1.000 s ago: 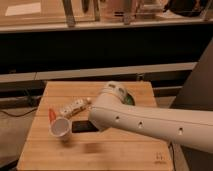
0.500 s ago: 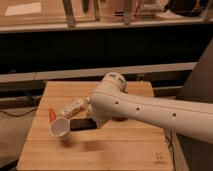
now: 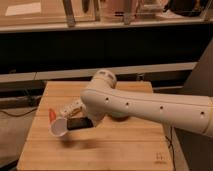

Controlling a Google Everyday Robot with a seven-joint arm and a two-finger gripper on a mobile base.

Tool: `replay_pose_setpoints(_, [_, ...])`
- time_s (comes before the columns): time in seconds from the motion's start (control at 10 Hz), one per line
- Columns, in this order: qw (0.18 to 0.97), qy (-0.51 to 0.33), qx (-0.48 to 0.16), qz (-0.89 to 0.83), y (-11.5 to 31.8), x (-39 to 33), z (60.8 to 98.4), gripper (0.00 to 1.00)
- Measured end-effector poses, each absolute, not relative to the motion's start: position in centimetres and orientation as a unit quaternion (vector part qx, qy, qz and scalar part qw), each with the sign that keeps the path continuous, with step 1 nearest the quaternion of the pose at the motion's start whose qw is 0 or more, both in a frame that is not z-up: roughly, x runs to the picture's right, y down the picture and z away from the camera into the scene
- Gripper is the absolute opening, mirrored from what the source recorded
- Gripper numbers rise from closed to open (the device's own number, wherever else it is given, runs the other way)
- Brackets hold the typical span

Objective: Place the eraser in the ceramic cup

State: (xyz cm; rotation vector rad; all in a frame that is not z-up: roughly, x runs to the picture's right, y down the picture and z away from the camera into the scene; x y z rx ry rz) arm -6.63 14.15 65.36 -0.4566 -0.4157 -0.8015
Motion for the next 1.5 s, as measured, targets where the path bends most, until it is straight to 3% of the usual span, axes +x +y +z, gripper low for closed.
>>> replay_pose_setpoints(1.5, [0.866,-0.134,-0.258,-0.406,13.4,-8.8,68.8,0.04])
